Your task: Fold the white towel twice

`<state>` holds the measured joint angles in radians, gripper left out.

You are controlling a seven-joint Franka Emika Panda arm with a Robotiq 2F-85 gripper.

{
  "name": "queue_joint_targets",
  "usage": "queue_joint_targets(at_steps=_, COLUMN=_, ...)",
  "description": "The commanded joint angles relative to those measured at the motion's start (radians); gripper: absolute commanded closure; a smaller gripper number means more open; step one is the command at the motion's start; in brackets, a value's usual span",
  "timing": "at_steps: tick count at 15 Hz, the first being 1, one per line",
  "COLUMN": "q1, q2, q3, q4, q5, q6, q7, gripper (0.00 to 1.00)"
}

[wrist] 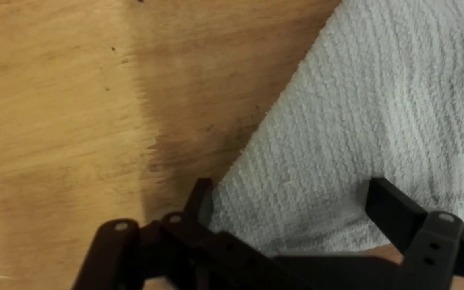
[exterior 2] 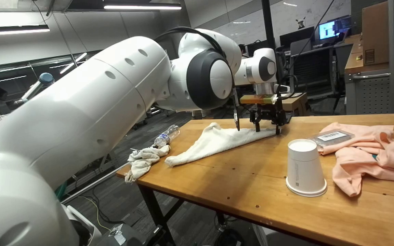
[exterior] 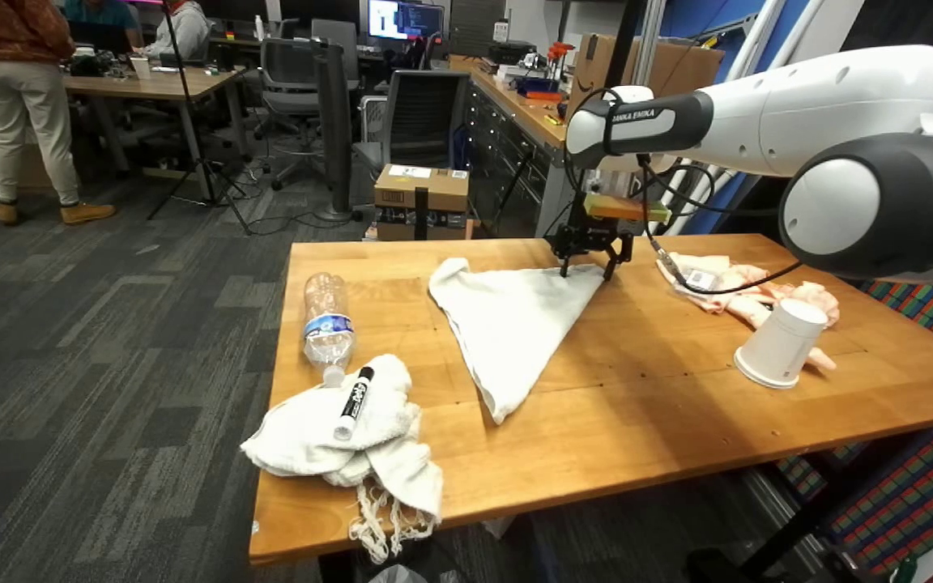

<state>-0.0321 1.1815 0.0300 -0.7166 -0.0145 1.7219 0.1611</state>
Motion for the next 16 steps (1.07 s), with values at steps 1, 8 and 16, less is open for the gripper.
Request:
queue_joint_targets(at_steps=1, q1=-0.001, q2=0.015, q3=0.002, q4=0.021, q5=0.000, q6=-0.008, q7=-0.011, gripper=0.32)
queue_joint_targets(at_steps=8, q1=0.025, q2=-0.014, q3=-0.002, q4=0.003, q5=-0.017, q6=-0.009, q7=-0.017, gripper=0.86)
queue_joint_targets(at_steps=16, q1=0.105, q2=-0.065, q3=-0.015, q4=-0.021, q5=-0.063, q6=0.009, q7=-0.006, gripper=0.97)
